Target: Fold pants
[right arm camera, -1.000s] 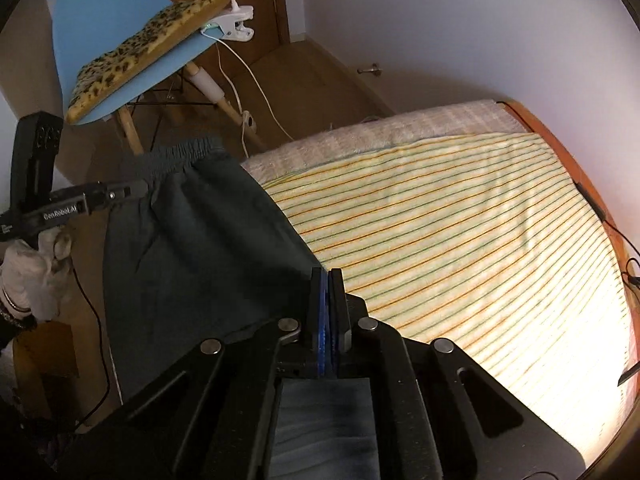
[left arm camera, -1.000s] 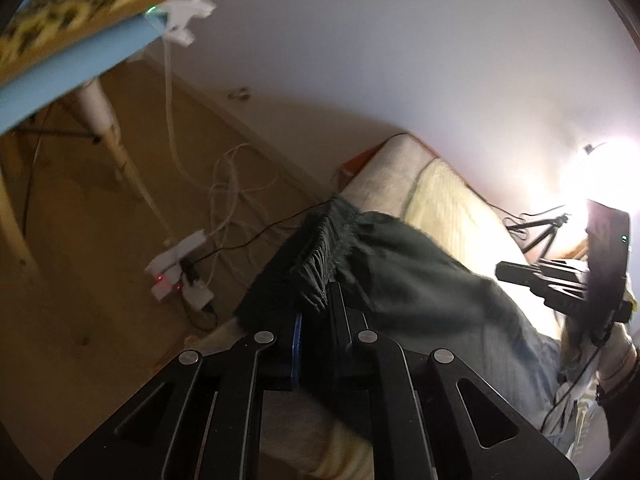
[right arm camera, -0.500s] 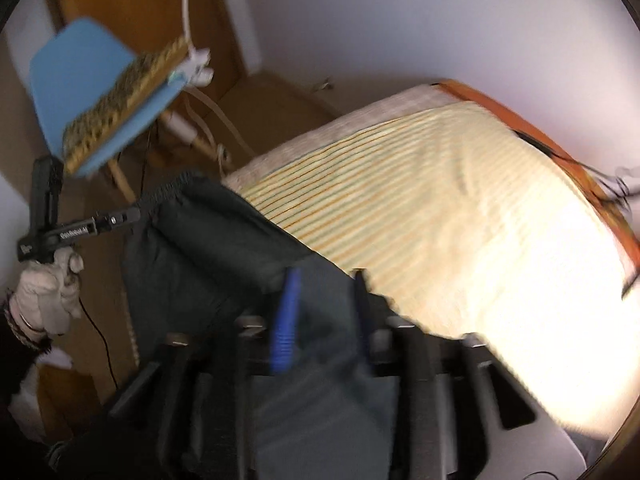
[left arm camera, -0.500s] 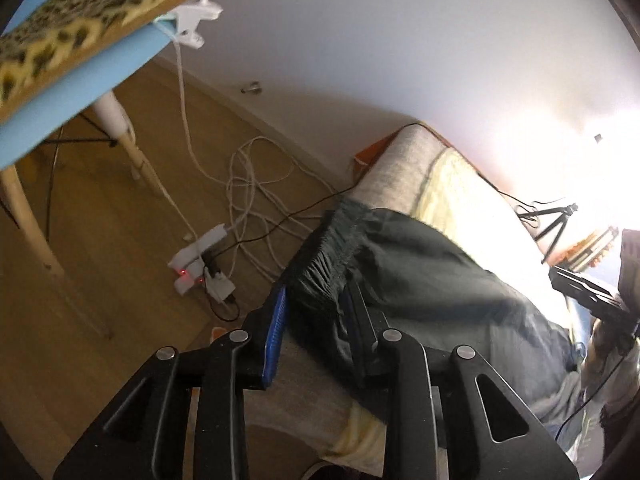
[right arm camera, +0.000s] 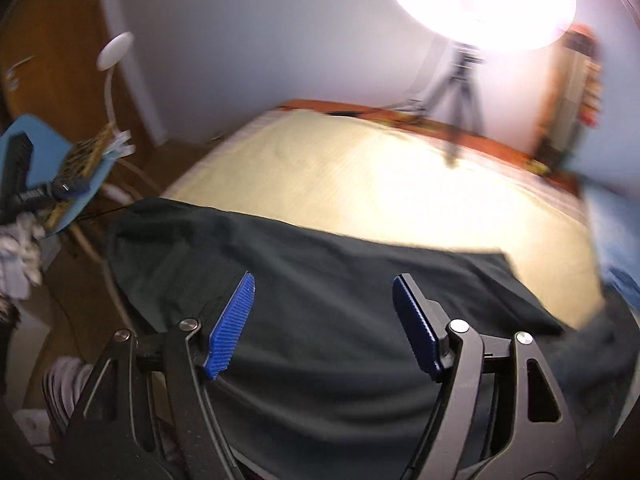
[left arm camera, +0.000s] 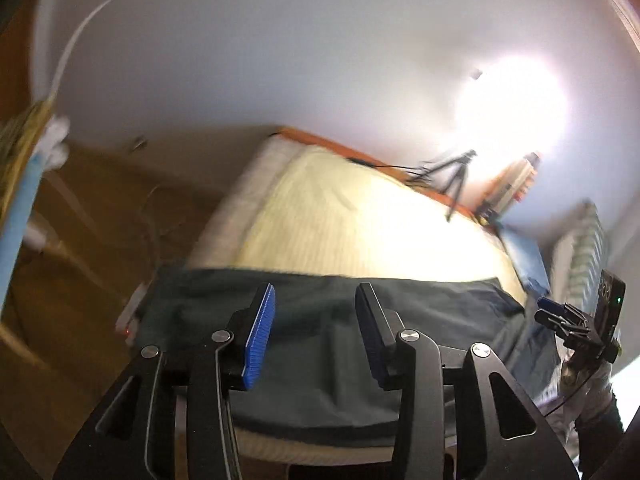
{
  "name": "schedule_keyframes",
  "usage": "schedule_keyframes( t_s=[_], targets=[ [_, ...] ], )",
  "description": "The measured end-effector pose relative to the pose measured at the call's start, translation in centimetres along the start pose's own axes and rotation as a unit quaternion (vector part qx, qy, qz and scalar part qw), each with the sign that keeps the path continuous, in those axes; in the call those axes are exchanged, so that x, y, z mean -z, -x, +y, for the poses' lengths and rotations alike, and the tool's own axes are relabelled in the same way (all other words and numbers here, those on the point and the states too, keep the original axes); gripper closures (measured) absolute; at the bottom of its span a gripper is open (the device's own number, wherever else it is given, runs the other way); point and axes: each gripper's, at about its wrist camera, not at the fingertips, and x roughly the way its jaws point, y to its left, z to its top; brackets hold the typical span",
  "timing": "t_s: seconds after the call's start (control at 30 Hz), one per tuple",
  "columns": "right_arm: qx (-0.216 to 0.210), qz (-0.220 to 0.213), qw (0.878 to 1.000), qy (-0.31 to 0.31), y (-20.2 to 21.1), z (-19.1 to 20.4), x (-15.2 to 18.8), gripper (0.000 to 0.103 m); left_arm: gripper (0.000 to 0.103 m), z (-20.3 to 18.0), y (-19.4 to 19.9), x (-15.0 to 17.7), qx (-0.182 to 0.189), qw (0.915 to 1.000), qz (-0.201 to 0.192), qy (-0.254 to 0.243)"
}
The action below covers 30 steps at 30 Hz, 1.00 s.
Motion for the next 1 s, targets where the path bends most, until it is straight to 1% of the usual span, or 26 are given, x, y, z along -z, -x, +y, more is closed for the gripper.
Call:
schedule_keyframes(
  t_s=[0.1,0.17,0.3,0.37,0.4,0.5,0.53,0.6,0.63,0.67,0.77,0.87,0.93,0.97,1.0],
  targets=[
    [0.024,-0.008,0.999,-0.047,2.6,-3.6,2.6,0.029,0.063,-4.3,-1.3,-1.4,0.032,0.9983,0.025,-0.043],
    [0.037,-0.013,0.996,-0.083,4.1,-6.0,4.4,0.029,0.063,-6.3,-2.2,-2.1,0.044,0.9967,0.034,-0.058],
    [0.074,-0.017,0.988,-0.138,7.0,-10.8,7.7,0.029,0.063,-11.6,-4.1,-3.6,0.076,0.9918,0.051,-0.090],
    [0.090,-0.022,0.982,-0.162,8.4,-13.0,9.3,0.029,0.063,-15.0,-5.0,-4.3,0.086,0.9875,0.056,-0.120],
    [0.097,-0.025,0.980,-0.174,9.0,-13.8,9.9,0.029,0.063,-17.1,-5.7,-4.7,0.094,0.9840,0.064,-0.137],
    [0.133,-0.029,0.971,-0.197,10.1,-16.7,11.5,0.029,0.063,-21.3,-7.4,-5.1,0.120,0.9768,0.084,-0.156],
    [0.151,-0.028,0.968,-0.200,10.1,-17.9,12.0,0.029,0.063,-23.3,-8.5,-5.4,0.127,0.9737,0.092,-0.165],
    [0.170,-0.022,0.961,-0.217,9.9,-20.1,13.4,0.030,0.063,-26.1,-10.0,-5.3,0.142,0.9680,0.101,-0.180],
    [0.171,-0.019,0.957,-0.233,9.9,-21.4,14.2,0.035,0.063,-28.0,-11.2,-5.1,0.154,0.9641,0.111,-0.186],
    [0.170,-0.015,0.954,-0.248,9.9,-22.5,14.9,0.037,0.063,-29.5,-12.3,-4.9,0.163,0.9605,0.121,-0.190],
    [0.179,-0.008,0.945,-0.274,10.1,-25.4,17.0,0.038,0.063,-33.9,-15.3,-3.9,0.191,0.9496,0.143,-0.203],
    [0.191,-0.011,0.935,-0.298,10.6,-27.8,18.5,0.041,0.062,-38.0,-18.8,-2.4,0.226,0.9364,0.175,-0.204],
    [0.196,-0.017,0.930,-0.309,11.0,-29.1,19.4,0.041,0.052,-40.5,-21.4,-1.0,0.249,0.9254,0.203,-0.201],
    [0.197,-0.017,0.929,-0.311,11.1,-29.4,19.8,0.041,0.046,-41.5,-22.5,-0.4,0.257,0.9216,0.213,-0.197],
    [0.200,-0.015,0.929,-0.312,11.2,-29.7,20.2,0.041,0.046,-42.9,-24.2,0.5,0.264,0.9172,0.228,-0.192]
  ],
)
